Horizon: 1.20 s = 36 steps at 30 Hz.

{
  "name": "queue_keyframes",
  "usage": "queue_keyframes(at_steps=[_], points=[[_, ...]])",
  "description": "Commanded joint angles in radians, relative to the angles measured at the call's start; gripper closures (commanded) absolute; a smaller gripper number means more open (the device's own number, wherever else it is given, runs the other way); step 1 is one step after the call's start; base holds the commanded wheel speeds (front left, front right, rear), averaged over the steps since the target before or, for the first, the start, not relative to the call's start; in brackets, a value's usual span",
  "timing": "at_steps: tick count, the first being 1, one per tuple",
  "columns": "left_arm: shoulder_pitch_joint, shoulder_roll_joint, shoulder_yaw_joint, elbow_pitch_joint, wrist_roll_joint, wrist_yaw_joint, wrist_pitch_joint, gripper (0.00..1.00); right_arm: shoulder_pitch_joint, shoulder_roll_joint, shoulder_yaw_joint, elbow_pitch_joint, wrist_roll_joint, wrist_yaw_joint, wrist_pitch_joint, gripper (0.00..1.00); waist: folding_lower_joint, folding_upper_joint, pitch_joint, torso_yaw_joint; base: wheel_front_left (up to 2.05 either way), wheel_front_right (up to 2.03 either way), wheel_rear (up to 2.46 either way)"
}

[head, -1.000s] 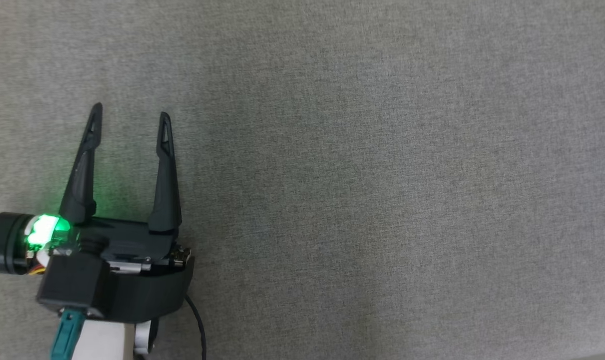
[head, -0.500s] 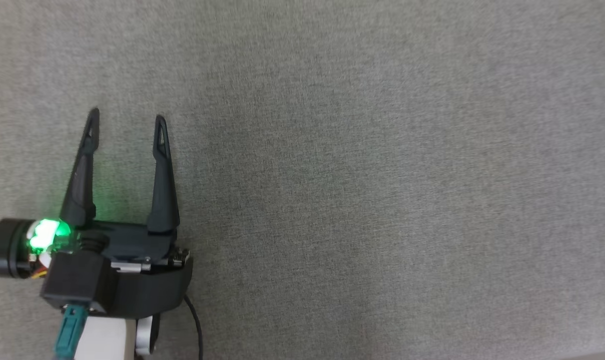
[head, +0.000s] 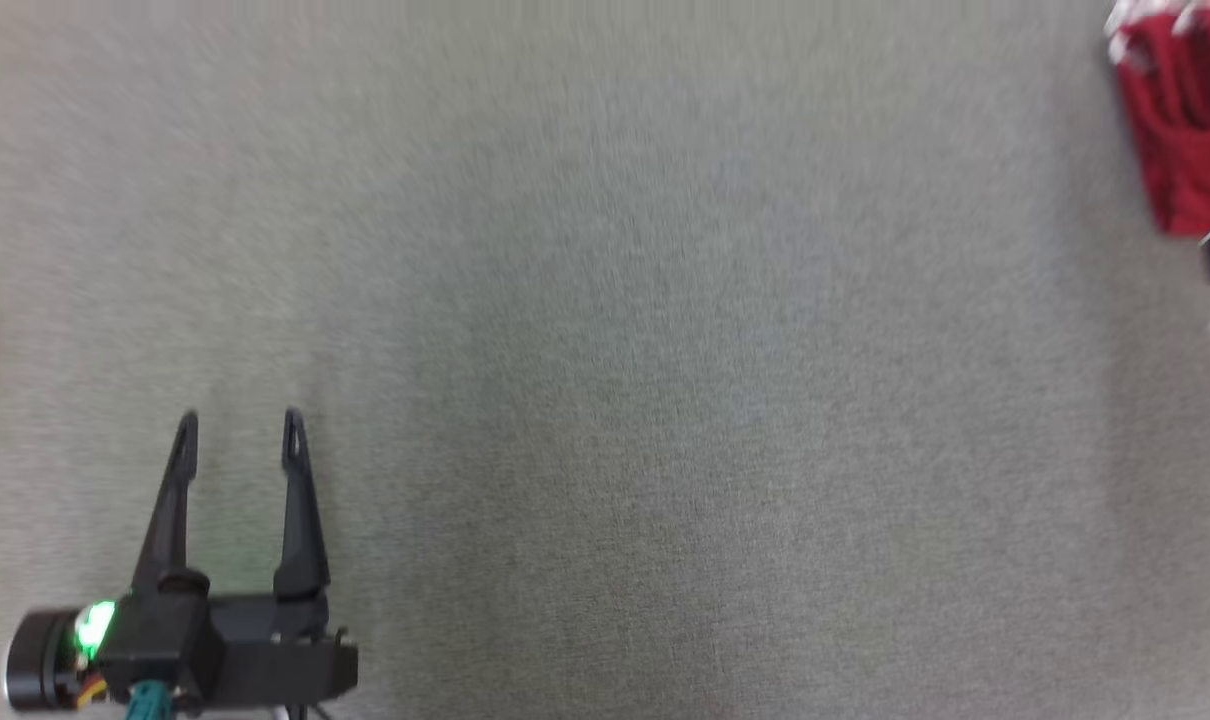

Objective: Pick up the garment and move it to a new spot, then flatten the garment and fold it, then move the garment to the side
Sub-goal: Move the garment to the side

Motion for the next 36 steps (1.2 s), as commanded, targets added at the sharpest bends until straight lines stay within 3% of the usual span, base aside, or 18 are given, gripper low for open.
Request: queue_keyframes(at_steps=[1, 14, 25, 36], points=[[0.036, -0.005, 0.009, 0.013, -0.013, -0.004, -0.003, 0.00, 0.054, 0.034, -0.021, -0.009, -0.010, -0.003, -0.006, 0.00, 0.0001, 0.0000, -0.161, 0.052, 0.00, 0.00, 0.00], [0.140, -0.016, 0.036, 0.062, -0.021, -0.029, -0.003, 0.00, 0.402, 0.228, -0.202, -0.174, -0.097, -0.003, -0.009, 0.00, 0.0001, 0.0000, -0.316, 0.108, 0.00, 0.00, 0.00], [0.182, -0.018, 0.061, 0.080, -0.016, -0.045, -0.003, 0.00, 0.728, 0.364, -0.280, -0.390, -0.160, -0.003, 0.006, 0.00, 0.0001, 0.0000, -0.390, 0.081, 0.00, 0.00, 0.00], [0.211, -0.018, 0.071, 0.113, -0.019, -0.066, -0.003, 0.00, 0.946, 0.488, -0.336, -0.513, -0.211, -0.003, -0.003, 0.00, 0.0001, 0.0000, -0.441, 0.063, 0.00, 0.00, 0.00]])
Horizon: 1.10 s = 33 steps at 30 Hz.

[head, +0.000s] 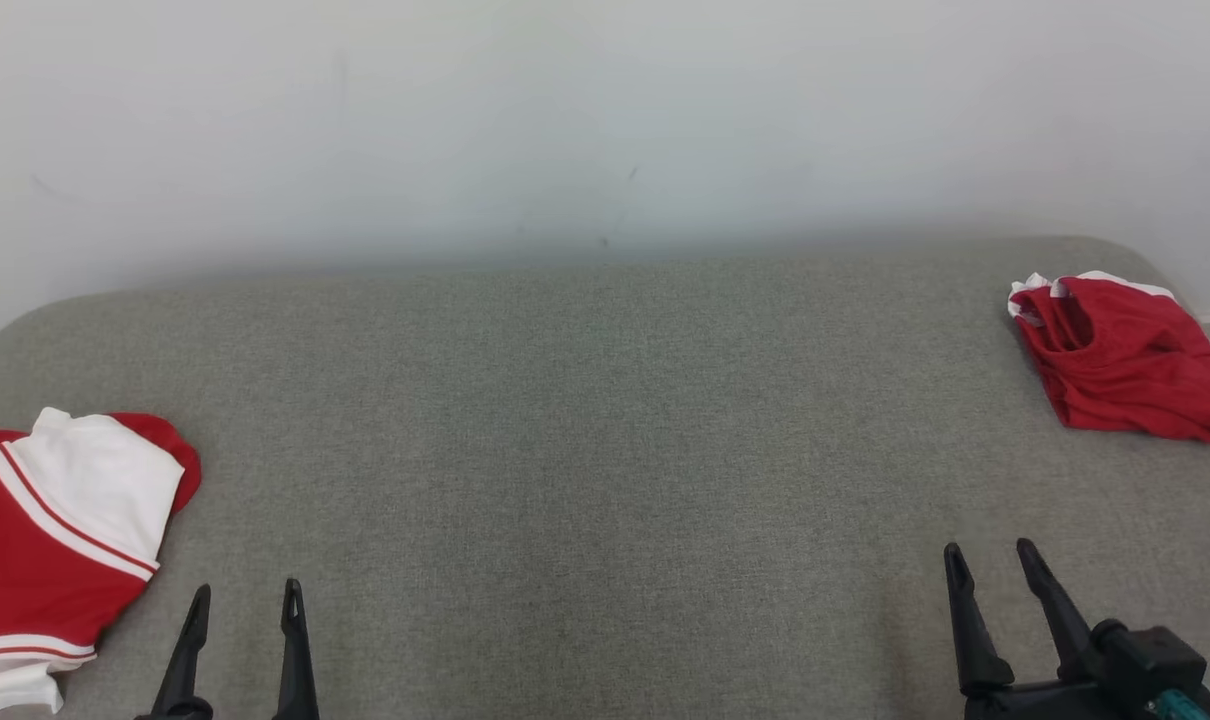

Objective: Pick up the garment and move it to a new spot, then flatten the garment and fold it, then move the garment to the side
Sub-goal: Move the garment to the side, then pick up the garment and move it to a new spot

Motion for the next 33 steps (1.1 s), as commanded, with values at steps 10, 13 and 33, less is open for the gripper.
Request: queue_keyframes(at_steps=[10, 13, 33], points=[[0.041, 0.004, -0.001, 0.071, 0.012, -0.014, -0.003, 0.00, 0.099, 0.066, -0.020, -0.045, -0.043, -0.003, -0.010, 0.00, 0.0001, 0.0001, -0.028, -0.017, 0.00, 0.00, 0.00], [0.038, 0.007, -0.006, 0.082, 0.013, -0.018, -0.003, 0.00, 0.100, 0.068, -0.017, -0.047, -0.049, -0.003, -0.010, 0.00, 0.0001, 0.0001, -0.030, -0.017, 0.00, 0.00, 0.00], [0.017, 0.019, 0.001, 0.103, 0.014, 0.000, -0.003, 0.00, 0.127, 0.082, -0.007, -0.035, -0.063, -0.003, -0.010, 0.00, 0.0001, 0.0001, -0.030, 0.105, 0.00, 0.00, 0.00]])
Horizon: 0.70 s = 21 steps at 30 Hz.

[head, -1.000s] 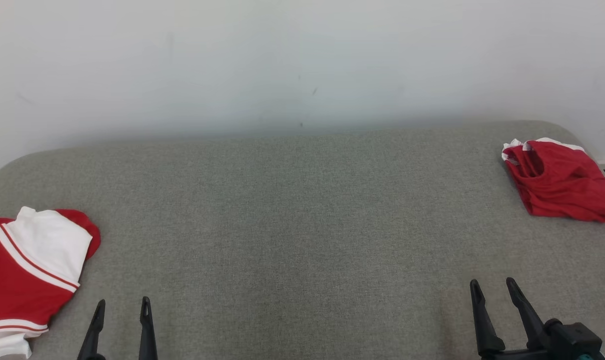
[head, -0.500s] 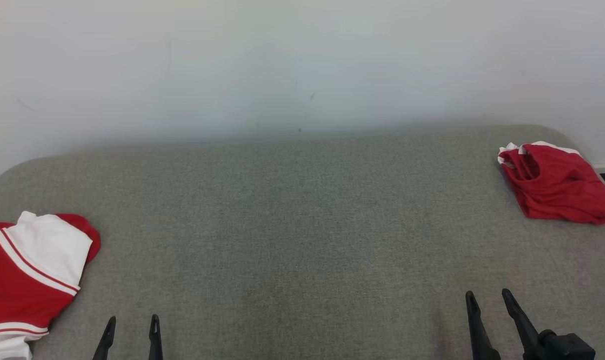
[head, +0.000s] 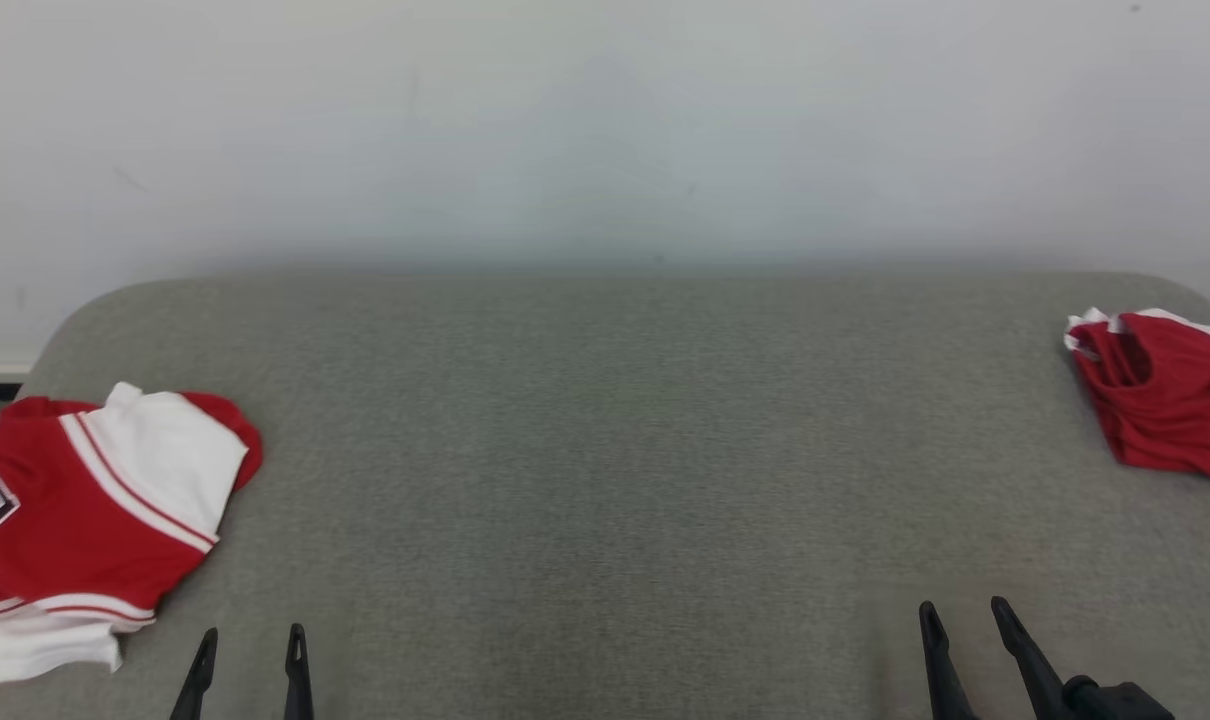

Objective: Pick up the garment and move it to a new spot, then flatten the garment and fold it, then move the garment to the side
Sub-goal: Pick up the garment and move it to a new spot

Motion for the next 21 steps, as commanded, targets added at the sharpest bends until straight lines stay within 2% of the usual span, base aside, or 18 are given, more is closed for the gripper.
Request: queue_keyframes(at_steps=[1, 11, 21], points=[[0.000, 0.006, 0.006, 0.002, -0.008, 0.005, -0.003, 0.00, 0.014, 0.009, 0.004, 0.004, -0.008, -0.003, -0.004, 0.00, 0.0000, 0.0000, -0.001, 0.054, 0.00, 0.00, 0.00], [0.021, 0.022, 0.016, 0.008, -0.008, 0.019, -0.003, 0.00, 0.033, 0.031, -0.011, 0.011, -0.007, -0.003, -0.003, 0.00, 0.0000, 0.0000, -0.004, 0.242, 0.00, 0.00, 0.00], [0.023, 0.025, 0.024, 0.001, -0.021, 0.036, -0.003, 0.00, 0.014, 0.027, 0.000, 0.019, -0.009, -0.003, -0.003, 0.00, 0.0000, 0.0000, 0.010, 0.412, 0.00, 0.00, 0.00]])
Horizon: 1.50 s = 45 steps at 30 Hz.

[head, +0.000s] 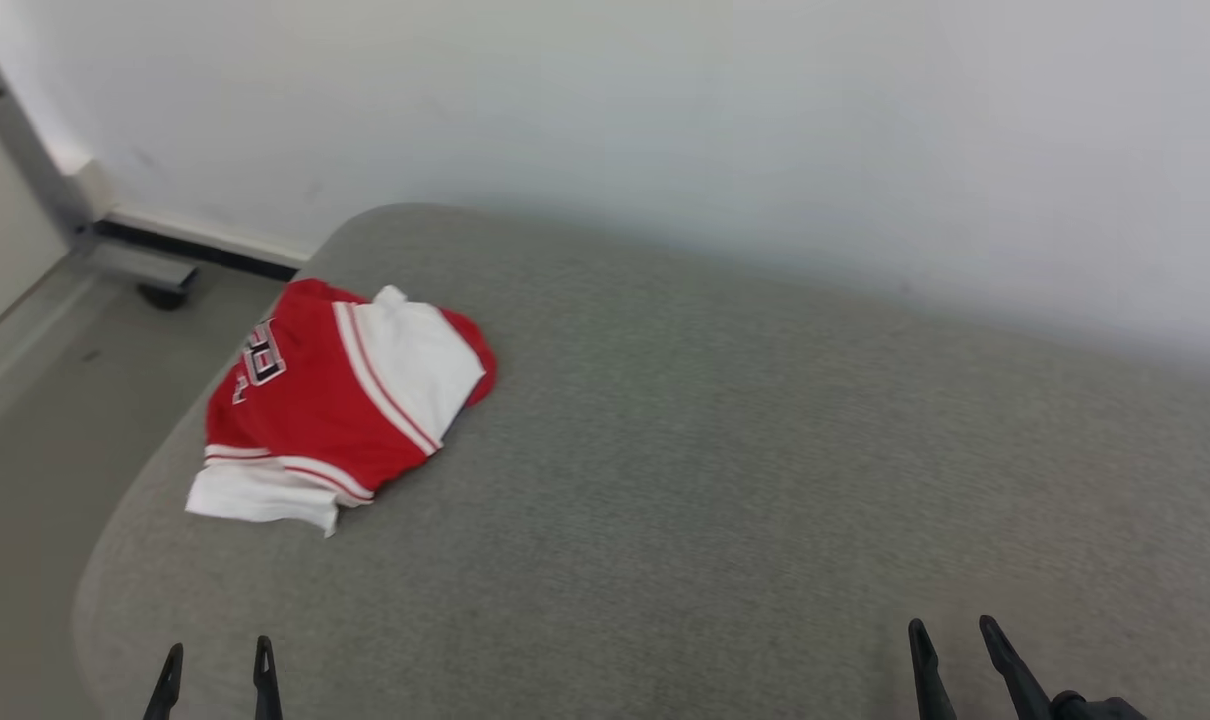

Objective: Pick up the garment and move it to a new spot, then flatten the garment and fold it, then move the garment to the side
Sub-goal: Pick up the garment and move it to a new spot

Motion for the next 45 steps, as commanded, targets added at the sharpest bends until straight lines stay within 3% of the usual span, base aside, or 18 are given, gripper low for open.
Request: queue_keyframes(at_steps=[1, 17, 26, 37, 45], points=[[0.008, 0.002, 0.004, -0.003, -0.012, 0.006, -0.003, 0.00, -0.009, -0.003, 0.003, -0.001, -0.004, -0.002, -0.001, 0.00, 0.0000, 0.0000, 0.011, 0.099, 0.00, 0.00, 0.00], [0.030, -0.010, 0.044, -0.050, -0.031, 0.043, -0.003, 0.00, -0.069, -0.036, 0.064, 0.025, 0.008, -0.002, -0.001, 0.00, 0.0000, 0.0000, 0.045, 0.141, 0.00, 0.00, 0.00], [-0.060, 0.007, 0.040, -0.007, -0.053, 0.013, -0.003, 0.00, -0.043, -0.033, 0.032, 0.012, 0.000, -0.003, -0.001, 0.00, 0.0000, 0.0000, 0.039, 0.121, 0.00, 0.00, 0.00], [-0.362, 0.076, 0.052, 0.114, -0.089, -0.030, 0.000, 0.00, -0.088, -0.074, 0.017, -0.035, -0.010, -0.003, -0.001, 0.00, 0.0000, 0.0000, 0.154, -0.045, 0.00, 0.00, 0.00], [-0.625, 0.166, 0.087, 0.208, -0.122, -0.043, 0.015, 0.00, -0.144, -0.098, 0.002, -0.114, -0.012, -0.003, 0.000, 0.00, 0.0000, 0.0000, 0.287, -0.186, 0.00, 0.00, 0.00]])
